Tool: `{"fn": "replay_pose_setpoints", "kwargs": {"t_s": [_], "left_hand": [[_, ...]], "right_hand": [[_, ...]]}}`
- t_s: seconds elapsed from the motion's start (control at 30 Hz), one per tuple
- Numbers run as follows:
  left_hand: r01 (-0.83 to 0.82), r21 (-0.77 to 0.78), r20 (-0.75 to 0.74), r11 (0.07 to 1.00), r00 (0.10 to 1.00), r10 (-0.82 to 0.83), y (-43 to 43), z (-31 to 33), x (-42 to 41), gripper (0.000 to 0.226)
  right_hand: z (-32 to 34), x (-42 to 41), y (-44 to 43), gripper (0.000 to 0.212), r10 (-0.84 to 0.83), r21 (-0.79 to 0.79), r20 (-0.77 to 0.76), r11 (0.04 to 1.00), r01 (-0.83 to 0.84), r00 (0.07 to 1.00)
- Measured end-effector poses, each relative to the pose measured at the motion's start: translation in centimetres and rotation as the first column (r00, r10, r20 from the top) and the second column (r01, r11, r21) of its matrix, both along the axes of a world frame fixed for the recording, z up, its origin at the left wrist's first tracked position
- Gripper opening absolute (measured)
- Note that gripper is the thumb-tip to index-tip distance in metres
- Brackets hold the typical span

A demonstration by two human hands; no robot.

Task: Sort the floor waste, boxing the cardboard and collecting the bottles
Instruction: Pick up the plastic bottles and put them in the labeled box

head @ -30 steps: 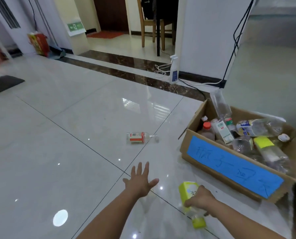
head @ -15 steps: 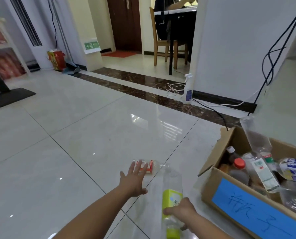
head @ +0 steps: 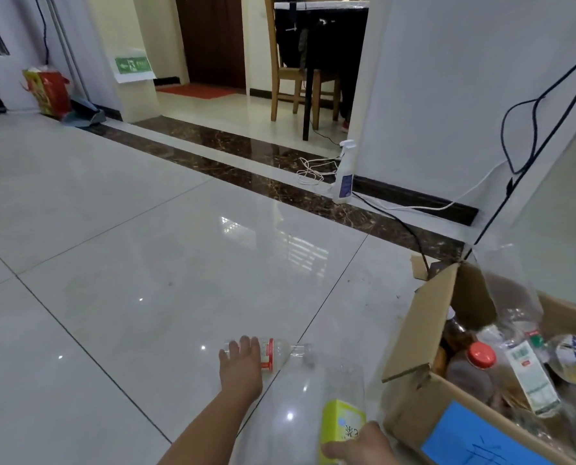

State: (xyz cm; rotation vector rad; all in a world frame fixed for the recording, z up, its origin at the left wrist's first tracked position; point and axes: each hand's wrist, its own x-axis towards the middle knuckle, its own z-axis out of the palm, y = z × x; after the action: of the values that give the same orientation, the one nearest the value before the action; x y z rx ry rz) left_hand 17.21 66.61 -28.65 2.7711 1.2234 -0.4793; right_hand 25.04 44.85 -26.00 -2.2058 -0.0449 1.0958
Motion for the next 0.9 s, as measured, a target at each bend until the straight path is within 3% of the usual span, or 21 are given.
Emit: {"fn": "replay_pose_setpoints", "kwargs": {"t_s": [0.1,0.17,0.23,0.3,0.4,0.5,0.63,0.73,0.83,0.9], "left_hand": [[0.001,0.031,-0.009,1.000,1.000,-0.001,-1.1,-0.5,-1.4,0.056],[-0.112,-0.109,-0.029,0.988,0.994,0.109,-1.5,-1.4,-2.4,0.059],[-0.233,-0.281,-0.025,0.931,0.971,0.236,-2.0,-1.5,-3.3,0.064],[-0.296,-0.474,-0.010,0.829,0.944,0.331,-2.6,-1.1,-4.0,0.063],[-0.313,-0.745,0.029,0.589,0.868,0.497,-4.1,0.4,-4.3,0.038],[-0.286,-0.870,0.043,0.401,0.768,0.639,-6.2,3.6,-3.5,0.052],[-0.175,-0.911,0.144,0.374,0.714,0.685,-8.4,9.2,-0.1,0.064],[-0.050,-0.945,0.220,0.322,0.631,0.744,-9.7,13.9,2.8,0.087],[0.068,-0.930,0.324,0.360,0.612,0.721,-11.7,18.3,5.7,0.075],[0.140,-0.926,0.353,0.351,0.653,0.670,-13.8,20.8,7.7,0.065]], "right_hand": [[-0.4,-0.9,-0.3,0.075,0.016,-0.015,-0.014,1.000,-0.016,1.000],[-0.1,-1.6,-0.2,0.066,0.017,-0.023,-0.009,1.000,-0.018,1.000],[0.4,-1.9,-0.1,0.070,0.037,-0.021,0.010,0.999,-0.036,0.999],[1.1,-1.5,-0.1,0.074,0.081,-0.011,0.007,0.997,-0.081,0.997],[3.1,-0.9,-0.3,0.077,0.094,-0.033,0.009,0.995,-0.094,0.996],[6.0,-0.4,-0.8,0.069,0.097,-0.001,-0.016,0.995,-0.097,0.995],[10.8,0.6,-1.6,0.052,0.099,0.091,0.002,0.991,-0.099,0.995],[15.7,1.9,-2.7,0.036,0.028,0.222,0.015,0.975,-0.030,1.000],[20.6,4.6,-4.9,0.046,-0.043,0.336,0.055,0.942,0.022,0.998],[23.3,6.8,-7.2,0.046,-0.070,0.337,0.162,0.941,0.012,0.984]]}}
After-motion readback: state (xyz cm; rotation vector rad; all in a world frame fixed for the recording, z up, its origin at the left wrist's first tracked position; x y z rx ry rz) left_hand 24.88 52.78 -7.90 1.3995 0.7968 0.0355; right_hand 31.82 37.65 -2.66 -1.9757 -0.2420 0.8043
